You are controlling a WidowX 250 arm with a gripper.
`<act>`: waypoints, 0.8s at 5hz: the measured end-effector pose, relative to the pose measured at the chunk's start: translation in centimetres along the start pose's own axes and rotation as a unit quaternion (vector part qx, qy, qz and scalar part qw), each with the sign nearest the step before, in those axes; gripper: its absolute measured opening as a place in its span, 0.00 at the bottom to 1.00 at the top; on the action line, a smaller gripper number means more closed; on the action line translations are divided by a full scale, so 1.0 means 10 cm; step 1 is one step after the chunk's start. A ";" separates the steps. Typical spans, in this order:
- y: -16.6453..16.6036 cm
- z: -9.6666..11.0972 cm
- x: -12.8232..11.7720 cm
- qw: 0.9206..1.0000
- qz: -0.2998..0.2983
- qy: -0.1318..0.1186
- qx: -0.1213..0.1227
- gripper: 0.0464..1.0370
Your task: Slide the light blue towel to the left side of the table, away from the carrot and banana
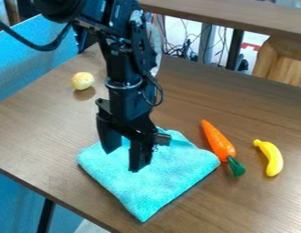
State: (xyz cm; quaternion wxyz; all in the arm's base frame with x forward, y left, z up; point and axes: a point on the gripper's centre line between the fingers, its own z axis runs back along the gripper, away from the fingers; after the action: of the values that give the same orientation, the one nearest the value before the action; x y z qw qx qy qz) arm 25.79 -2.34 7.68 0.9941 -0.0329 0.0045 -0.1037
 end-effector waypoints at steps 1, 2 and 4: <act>0.00 -0.11 0.05 1.000 0.013 0.000 -0.006 0.96; -0.01 -0.27 0.15 1.000 0.014 0.013 0.010 0.96; 0.02 -0.50 0.27 0.999 0.019 0.022 0.042 0.96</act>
State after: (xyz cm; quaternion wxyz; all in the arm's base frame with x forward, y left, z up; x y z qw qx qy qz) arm 28.40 -2.99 2.63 0.9960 0.0111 0.0226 -0.0855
